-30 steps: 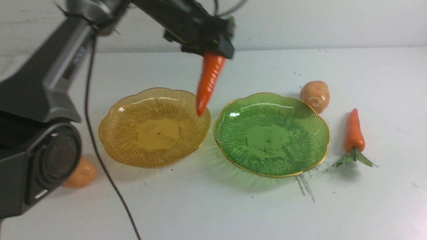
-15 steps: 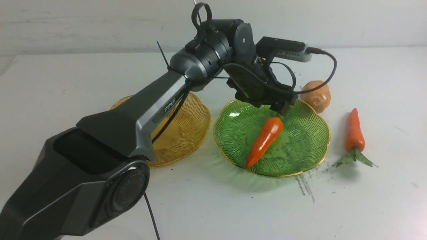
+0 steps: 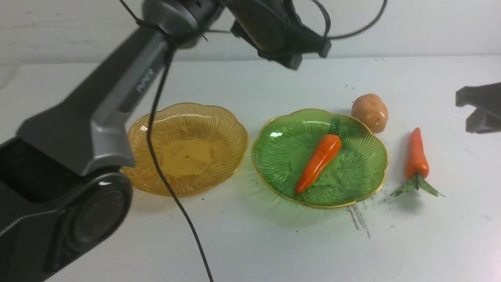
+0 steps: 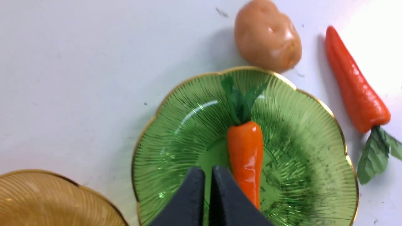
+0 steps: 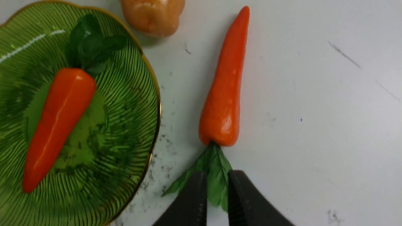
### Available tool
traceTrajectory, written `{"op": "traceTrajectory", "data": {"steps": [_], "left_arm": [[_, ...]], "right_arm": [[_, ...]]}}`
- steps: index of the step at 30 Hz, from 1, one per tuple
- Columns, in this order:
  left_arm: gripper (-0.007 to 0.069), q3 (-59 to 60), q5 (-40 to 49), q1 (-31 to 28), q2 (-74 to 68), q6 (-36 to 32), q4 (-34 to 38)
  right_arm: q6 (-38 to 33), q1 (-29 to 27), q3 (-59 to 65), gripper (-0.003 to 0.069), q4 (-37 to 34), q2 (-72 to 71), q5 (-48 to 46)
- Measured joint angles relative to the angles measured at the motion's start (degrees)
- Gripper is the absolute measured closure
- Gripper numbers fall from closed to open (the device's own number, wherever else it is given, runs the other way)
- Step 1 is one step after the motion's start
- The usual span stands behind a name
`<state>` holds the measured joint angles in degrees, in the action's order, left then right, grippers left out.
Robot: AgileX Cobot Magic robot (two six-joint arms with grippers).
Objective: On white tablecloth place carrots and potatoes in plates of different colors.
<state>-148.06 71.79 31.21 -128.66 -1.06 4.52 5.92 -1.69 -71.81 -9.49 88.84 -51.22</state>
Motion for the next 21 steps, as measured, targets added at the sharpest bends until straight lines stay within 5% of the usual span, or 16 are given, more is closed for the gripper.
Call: {"op": "traceTrajectory", "data": {"steps": [6,7,13,18,21], "left_arm": [[0.0628,7.5,0.0,-0.1,11.0,-0.1,-0.6],[0.0628,14.0,0.1,-0.1,16.2,-0.2,-1.0],[0.0628,35.1,0.1,-0.1,29.7,0.4,-5.2],[0.0628,49.8,0.2,-0.1,39.3,2.2,-10.0],[0.0628,56.1,0.2,-0.1,45.1,5.2,-14.6]], "right_arm": [[0.1,0.0,-5.6,0.0326,-0.9,9.7,1.1],[0.2,0.0,-7.1,0.0239,-1.1,13.3,1.7],[0.2,0.0,-9.0,0.0067,-1.9,22.4,4.8],[-0.6,0.0,-10.7,0.0064,-2.8,29.4,5.8],[-1.7,0.0,-11.4,0.0195,-2.8,30.7,5.5]]}}
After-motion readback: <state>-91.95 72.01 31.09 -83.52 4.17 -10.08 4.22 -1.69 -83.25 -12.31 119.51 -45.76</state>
